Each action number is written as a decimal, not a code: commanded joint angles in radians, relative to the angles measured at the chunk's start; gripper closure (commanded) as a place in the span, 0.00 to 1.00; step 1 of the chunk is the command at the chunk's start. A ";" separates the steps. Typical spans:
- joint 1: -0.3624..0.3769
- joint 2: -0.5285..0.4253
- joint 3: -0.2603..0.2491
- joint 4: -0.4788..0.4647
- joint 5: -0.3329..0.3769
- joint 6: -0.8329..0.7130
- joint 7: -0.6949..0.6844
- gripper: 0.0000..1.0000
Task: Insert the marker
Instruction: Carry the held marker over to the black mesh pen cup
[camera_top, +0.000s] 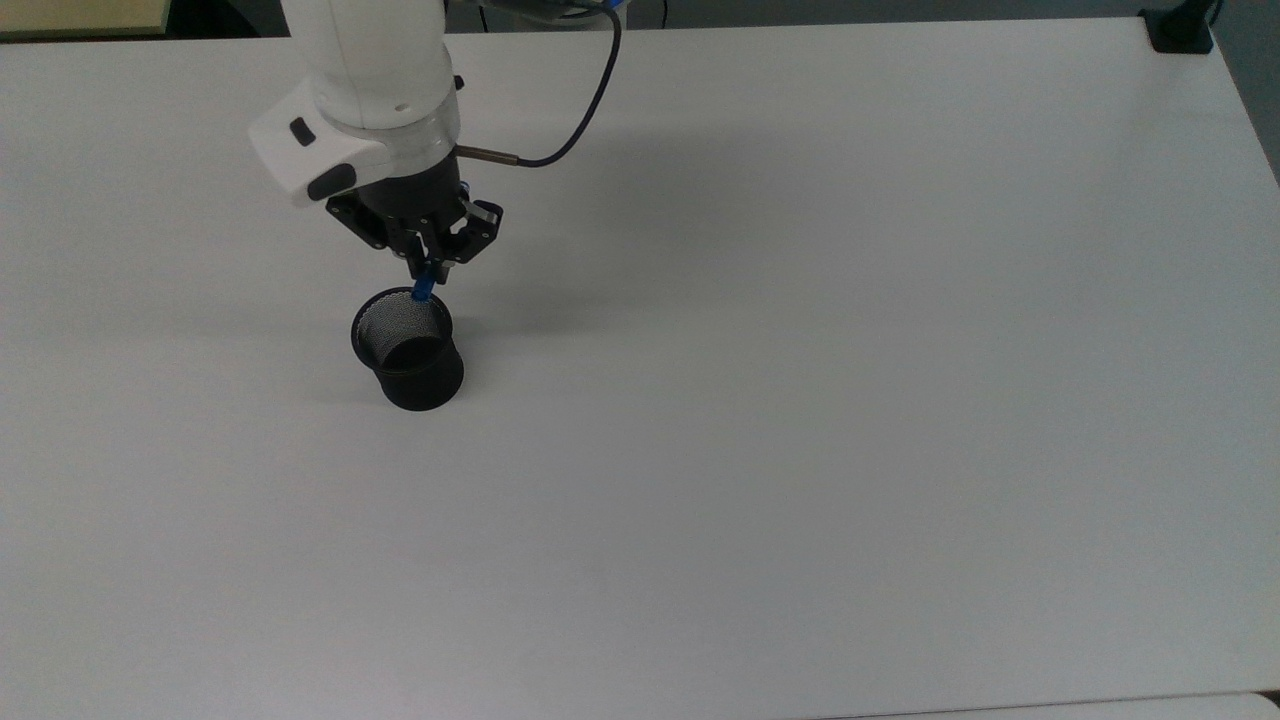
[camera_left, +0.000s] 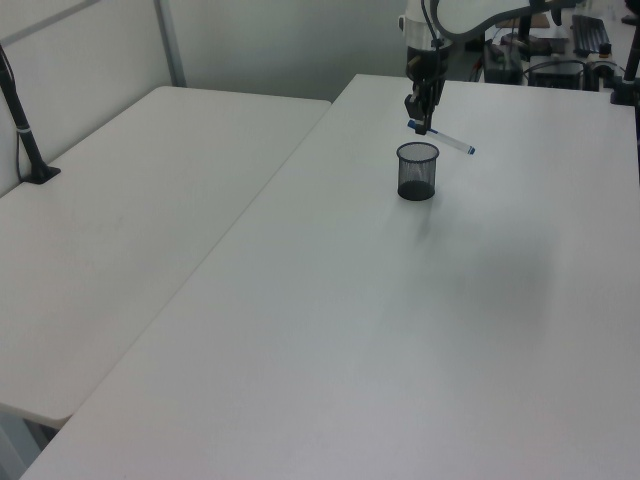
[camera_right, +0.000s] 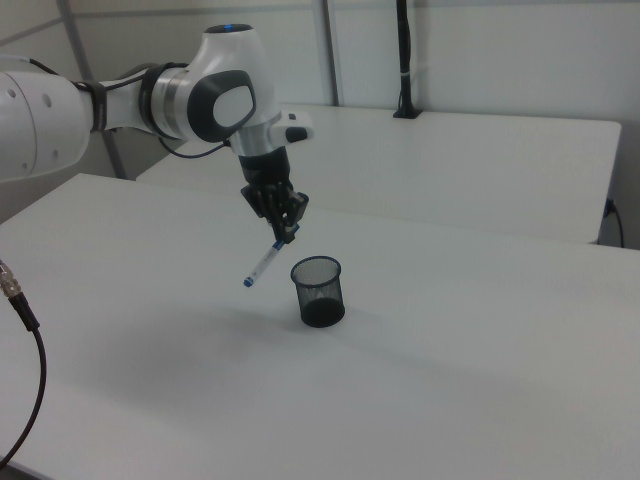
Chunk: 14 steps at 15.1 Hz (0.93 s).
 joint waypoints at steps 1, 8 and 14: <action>-0.043 -0.001 0.005 0.001 -0.012 0.073 -0.014 1.00; -0.111 0.005 0.004 0.003 -0.008 0.198 -0.001 1.00; -0.130 0.035 0.005 -0.005 -0.015 0.359 0.038 1.00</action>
